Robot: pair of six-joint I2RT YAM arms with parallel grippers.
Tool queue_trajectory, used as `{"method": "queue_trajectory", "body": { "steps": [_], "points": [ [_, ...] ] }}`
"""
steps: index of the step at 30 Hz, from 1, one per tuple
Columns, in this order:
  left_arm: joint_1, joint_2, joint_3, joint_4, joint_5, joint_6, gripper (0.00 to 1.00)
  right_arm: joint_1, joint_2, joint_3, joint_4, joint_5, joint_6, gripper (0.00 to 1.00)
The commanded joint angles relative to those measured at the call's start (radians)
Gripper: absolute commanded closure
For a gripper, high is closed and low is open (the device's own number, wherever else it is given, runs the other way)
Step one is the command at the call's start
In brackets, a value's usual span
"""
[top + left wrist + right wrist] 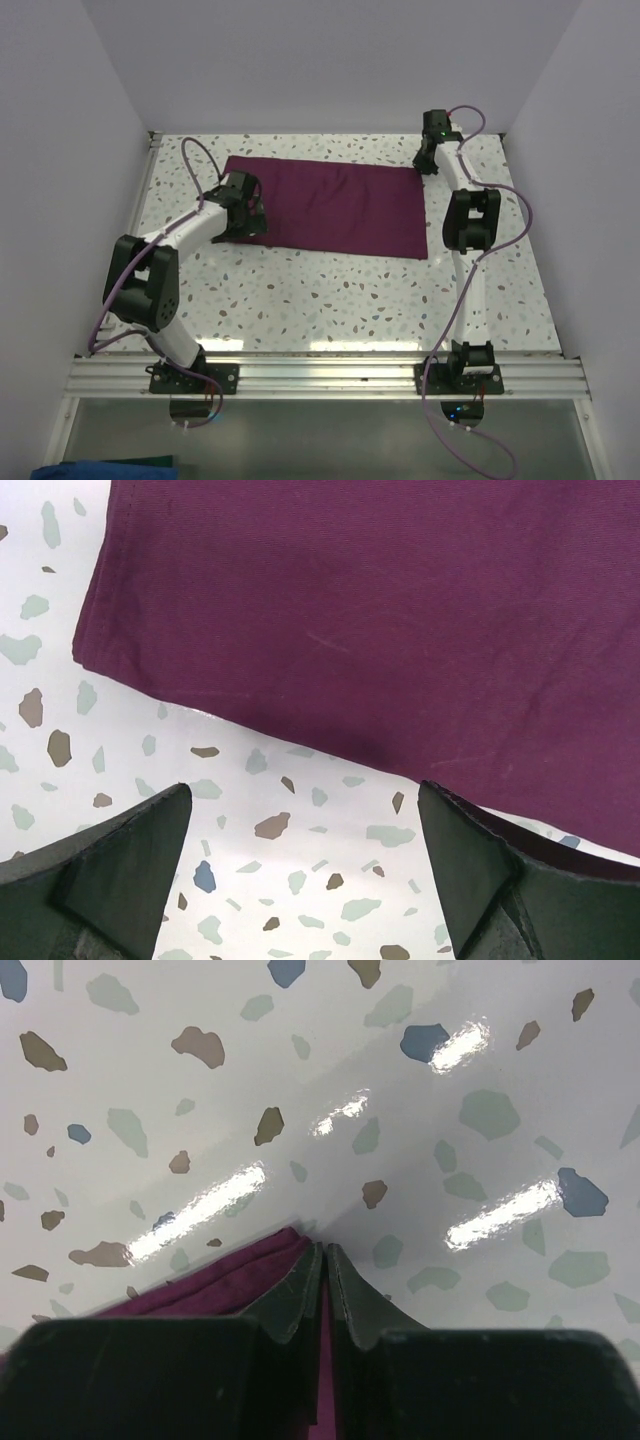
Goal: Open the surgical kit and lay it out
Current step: Open the surgical kit at the center of the board.
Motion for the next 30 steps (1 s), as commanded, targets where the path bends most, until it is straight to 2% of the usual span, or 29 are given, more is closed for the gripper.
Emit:
{"method": "queue_trajectory", "body": {
  "steps": [1,3,4,12,19,30],
  "points": [
    [0.005,0.015,0.040,0.008,-0.005,0.021,0.01,0.001,-0.023,-0.037,0.006,0.010,0.001,0.93],
    [0.005,0.020,0.041,0.011,0.001,0.021,0.01,-0.001,-0.036,-0.052,0.005,0.014,-0.005,0.95],
    [0.005,0.023,0.041,0.012,0.002,0.021,0.01,-0.002,-0.039,-0.055,0.000,0.018,-0.008,1.00],
    [0.005,0.017,0.035,0.020,0.012,0.025,0.01,-0.004,-0.099,-0.095,-0.026,0.051,-0.014,1.00],
    [0.005,0.014,0.030,0.035,0.027,0.021,0.01,-0.002,-0.227,-0.155,-0.043,0.125,-0.022,1.00],
    [0.005,0.026,0.059,0.052,0.052,0.018,0.02,-0.002,-0.344,-0.195,-0.084,0.102,-0.012,1.00]
  ]
}}
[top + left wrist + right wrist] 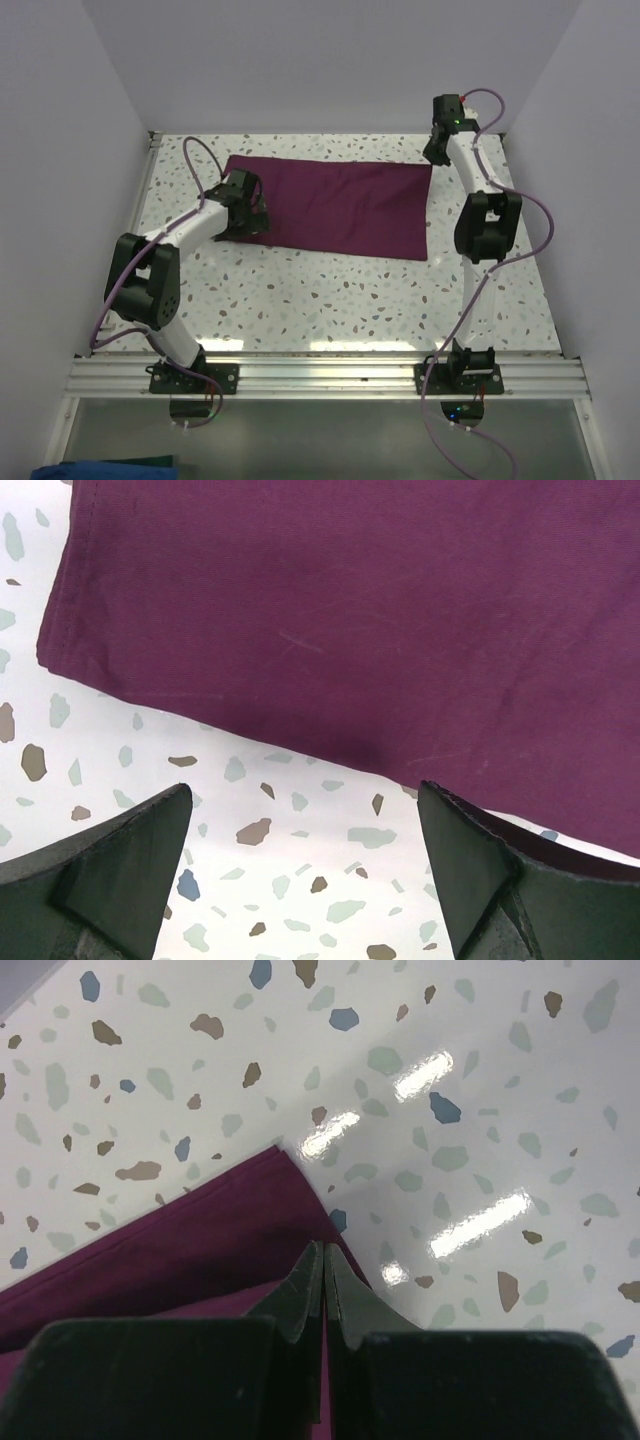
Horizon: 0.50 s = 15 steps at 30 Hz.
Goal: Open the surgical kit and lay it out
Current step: Open the surgical kit at the center of the board.
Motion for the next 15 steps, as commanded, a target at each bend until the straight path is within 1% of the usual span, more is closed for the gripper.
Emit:
{"method": "queue_trajectory", "body": {
  "steps": [1,7,10,15],
  "points": [
    [0.005,0.006,0.047,0.039,0.011,0.009,0.02,-0.003,-0.103,-0.030,-0.022,0.021,-0.004,1.00],
    [0.005,0.004,0.085,0.042,-0.007,0.021,0.01,0.013,-0.187,-0.139,-0.002,-0.071,0.010,1.00],
    [0.005,0.019,0.146,0.037,-0.016,0.041,0.00,0.046,-0.269,-0.230,0.028,-0.107,0.004,1.00],
    [0.022,0.067,0.309,0.031,0.005,0.056,0.00,0.122,-0.417,-0.378,0.042,-0.170,0.008,1.00]
  ]
}}
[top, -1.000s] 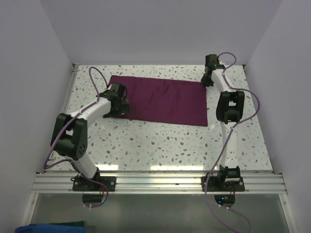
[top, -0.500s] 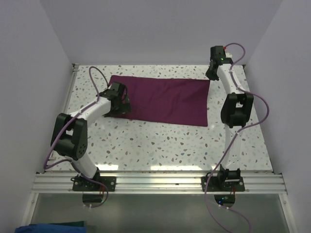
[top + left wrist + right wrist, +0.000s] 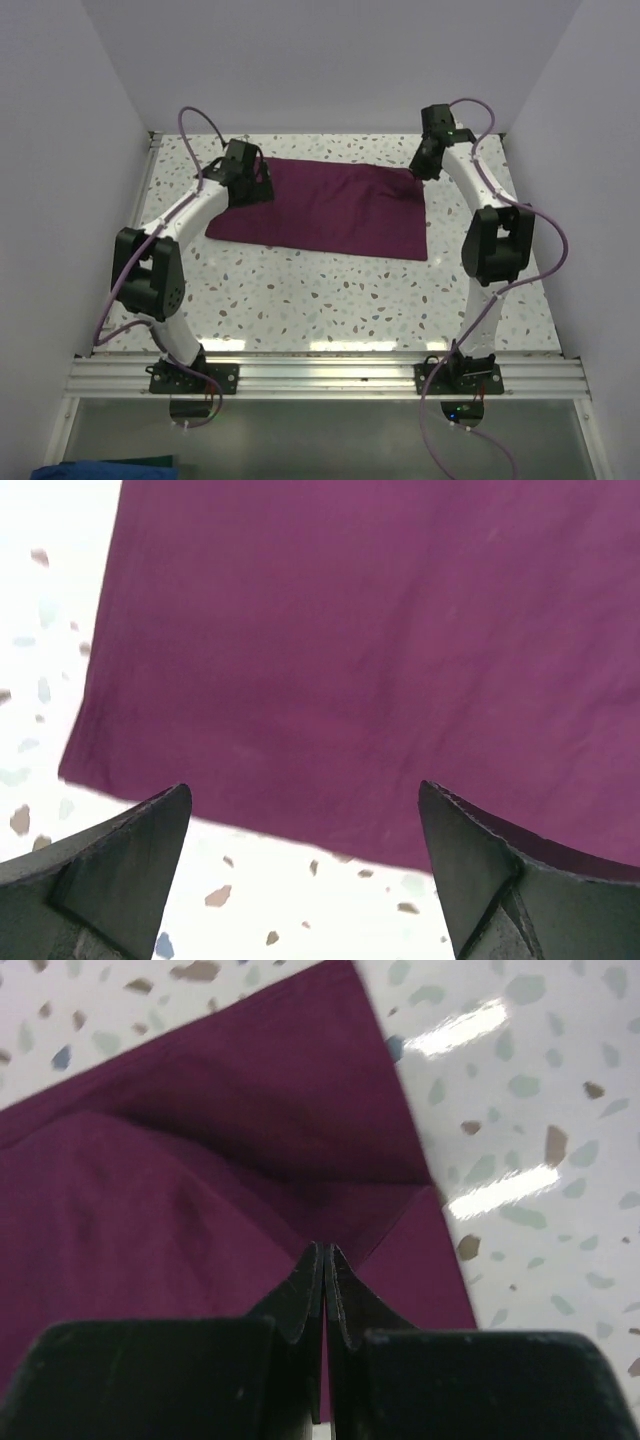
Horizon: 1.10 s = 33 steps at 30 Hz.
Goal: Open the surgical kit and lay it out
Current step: Open the surgical kit at the center of the board.
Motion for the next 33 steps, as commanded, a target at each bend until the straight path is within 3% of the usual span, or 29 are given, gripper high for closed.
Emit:
{"method": "queue_trajectory", "body": {
  "steps": [1,8,12,16,21,23,24,25,26,27,33],
  "points": [
    [0.024,0.048,0.137,0.026,0.010,0.032,0.00,0.067,-0.170,-0.084,0.031,-0.078,0.009,1.00],
    [0.049,0.214,0.489,-0.026,0.044,0.034,0.00,0.226,-0.421,-0.352,-0.108,-0.235,-0.026,1.00],
    [0.066,0.298,0.628,-0.043,0.051,0.012,0.00,0.280,-0.677,-0.651,-0.301,-0.331,-0.034,1.00],
    [0.090,0.338,0.683,-0.032,0.054,-0.016,0.00,0.294,-1.017,-0.811,-0.510,-0.400,-0.028,1.00],
    [0.099,0.335,0.649,0.003,0.047,-0.020,0.00,0.292,-1.275,-0.966,-0.792,-0.422,-0.071,1.00],
    [0.099,0.335,0.628,0.003,0.045,-0.025,0.00,0.294,-1.390,-1.030,-0.790,-0.595,-0.065,1.00],
    [0.099,0.336,0.620,0.003,0.048,-0.026,0.00,0.295,-1.408,-1.097,-0.790,-0.649,-0.049,0.83],
    [0.099,0.335,0.606,0.005,0.053,-0.028,0.00,0.295,-1.414,-1.125,-0.788,-0.673,-0.039,0.49],
    [0.099,0.333,0.602,0.003,0.057,-0.032,0.00,0.294,-1.412,-1.139,-0.787,-0.655,-0.045,0.09],
    [0.099,0.332,0.596,0.003,0.064,-0.035,0.00,0.295,-1.383,-1.124,-0.788,-0.622,-0.055,0.01],
    [0.099,0.312,0.574,-0.004,0.064,-0.006,0.00,0.298,-1.146,-0.861,-0.664,-0.413,-0.140,0.02]
  ]
}}
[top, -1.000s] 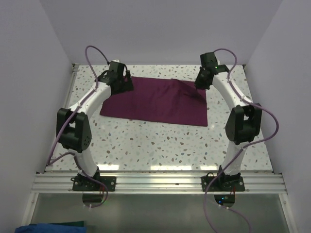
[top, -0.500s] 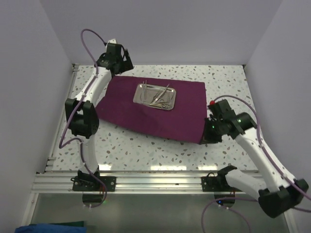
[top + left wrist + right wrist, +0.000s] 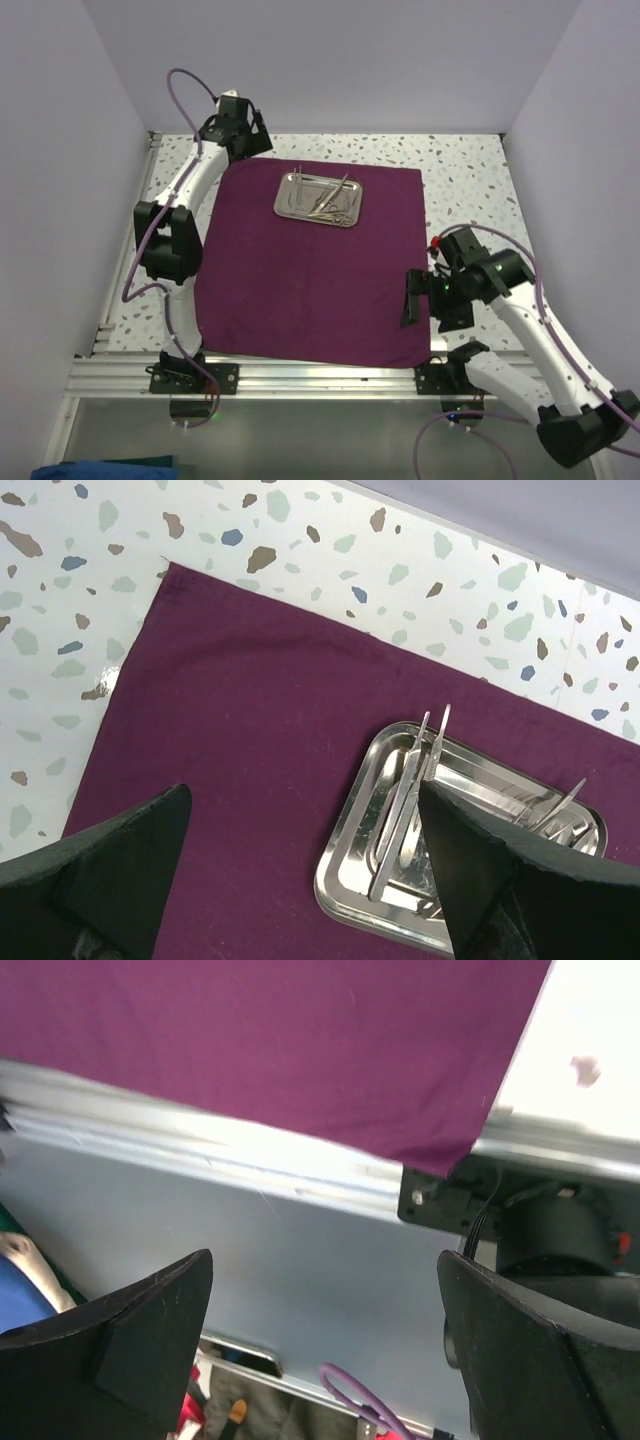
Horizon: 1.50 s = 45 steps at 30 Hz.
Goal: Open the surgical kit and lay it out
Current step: Open the surgical kit at the center of the board, then smooth out the surgical kit at the center of the board.
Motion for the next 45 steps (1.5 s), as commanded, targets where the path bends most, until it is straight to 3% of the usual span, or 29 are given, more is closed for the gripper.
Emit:
{"method": "queue_trajectory", "body": {
  "steps": [1,9,14,19,27,38,41,45],
  "points": [
    [0.003,-0.024,0.003,0.004,0.003,0.020,0.00,0.002,0.160,0.181,-0.061,0.075,-0.051,0.02],
    [0.012,0.000,-0.003,-0.026,0.051,0.101,0.00,-0.015,0.655,0.637,0.252,0.197,0.041,0.02],
    [0.056,0.011,-0.012,-0.042,0.031,0.124,0.01,-0.127,0.997,0.945,0.227,0.221,-0.013,0.02],
    [0.167,0.023,-0.055,-0.003,0.071,0.147,0.02,-0.314,1.134,1.028,0.271,0.158,0.010,0.01],
    [0.250,0.135,-0.069,0.029,0.183,0.179,0.08,-0.399,1.291,1.100,0.334,0.186,0.015,0.02],
    [0.250,0.286,-0.004,0.020,0.275,0.195,0.29,-0.403,1.508,1.191,0.470,0.065,0.039,0.07],
    [0.250,0.316,0.022,0.011,0.298,0.188,0.44,-0.402,1.573,1.229,0.495,0.040,0.045,0.18],
    [0.248,0.332,0.030,0.012,0.330,0.172,0.75,-0.402,1.642,1.273,0.492,0.054,0.035,0.31]
  ]
}}
